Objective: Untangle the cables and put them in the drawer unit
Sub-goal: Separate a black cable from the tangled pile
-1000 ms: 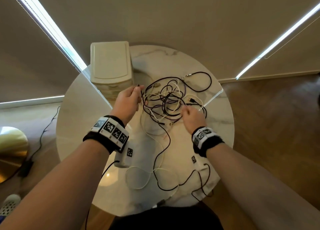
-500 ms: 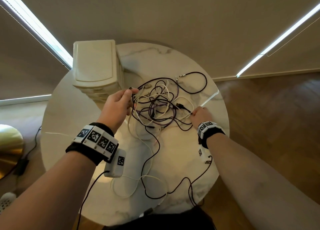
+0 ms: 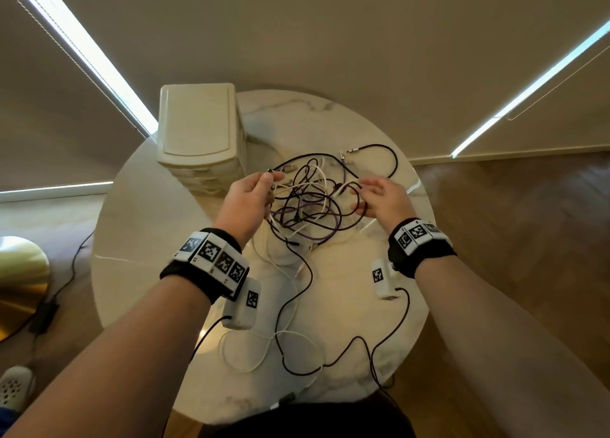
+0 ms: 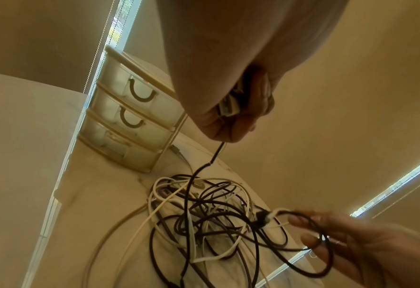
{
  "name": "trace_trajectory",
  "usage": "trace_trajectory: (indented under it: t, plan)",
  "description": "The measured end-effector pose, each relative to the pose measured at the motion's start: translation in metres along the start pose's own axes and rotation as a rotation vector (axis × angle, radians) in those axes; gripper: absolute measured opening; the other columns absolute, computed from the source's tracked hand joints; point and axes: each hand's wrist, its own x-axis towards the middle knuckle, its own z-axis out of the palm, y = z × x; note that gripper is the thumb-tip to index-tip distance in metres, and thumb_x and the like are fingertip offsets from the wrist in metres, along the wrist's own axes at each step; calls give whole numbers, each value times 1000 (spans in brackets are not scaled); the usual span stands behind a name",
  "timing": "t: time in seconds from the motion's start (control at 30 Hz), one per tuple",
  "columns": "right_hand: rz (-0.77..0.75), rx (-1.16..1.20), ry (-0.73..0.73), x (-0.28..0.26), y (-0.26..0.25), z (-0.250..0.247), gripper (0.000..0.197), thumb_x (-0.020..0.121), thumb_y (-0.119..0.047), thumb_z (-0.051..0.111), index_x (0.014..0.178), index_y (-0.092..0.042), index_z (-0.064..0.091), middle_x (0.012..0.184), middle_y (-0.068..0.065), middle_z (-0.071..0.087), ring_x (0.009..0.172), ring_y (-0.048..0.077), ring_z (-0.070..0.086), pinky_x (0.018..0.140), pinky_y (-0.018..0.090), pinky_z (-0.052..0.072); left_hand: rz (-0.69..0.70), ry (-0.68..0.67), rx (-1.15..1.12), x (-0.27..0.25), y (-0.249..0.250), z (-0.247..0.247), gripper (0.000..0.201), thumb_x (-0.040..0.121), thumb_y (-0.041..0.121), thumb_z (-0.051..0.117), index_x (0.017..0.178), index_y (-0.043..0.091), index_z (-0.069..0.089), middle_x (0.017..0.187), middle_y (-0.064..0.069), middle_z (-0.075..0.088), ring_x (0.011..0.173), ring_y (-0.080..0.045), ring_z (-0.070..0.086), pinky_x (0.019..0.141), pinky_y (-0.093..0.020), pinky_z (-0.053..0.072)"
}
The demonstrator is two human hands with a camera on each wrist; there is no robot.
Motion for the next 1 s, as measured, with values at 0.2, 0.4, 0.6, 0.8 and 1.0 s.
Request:
trace_trajectory:
  t: [0.2,0.4,0.6,0.8,1.0]
  plan:
    - [-383,-420,282,-15,-48,11,15,96,-24,62,107,-22,71,89,-11,72,79,10,71,73,33,60,2,26,-42,-3,8,-8,31,113,19,39,110,10,69,60,8,40,49,-4,36,53,-23,32]
    - [-518,-276,188,-42,-96,17,22,104,-25,56,124,-22,64,104,-11,75,75,2,68,72,22,59,15,17,-32,-3,4,-19,34,113,22,39,110,7,70,59,11,43,48,-3,38,52,-20,34]
    - [-565,-29,165,-68,-147,29,17,105,-18,54,116,-12,66,102,-2,76,56,19,55,51,22,48,12,-11,-72,-3,1,-23,33,113,25,40,101,6,65,57,13,47,46,-2,41,52,-23,35]
    - [-525,16,-81,-73,-162,47,11,104,-19,57,110,-11,60,101,4,76,52,25,49,46,29,44,53,-100,-230,-12,22,-18,33,107,34,55,120,8,68,109,-6,78,48,-8,38,58,-29,33]
    - [-289,-165,-319,-81,-105,78,10,97,-14,68,100,-10,59,82,9,75,49,7,54,46,24,41,28,-40,-338,-10,38,-5,35,100,31,67,120,2,69,115,-10,77,54,-14,37,54,-31,34]
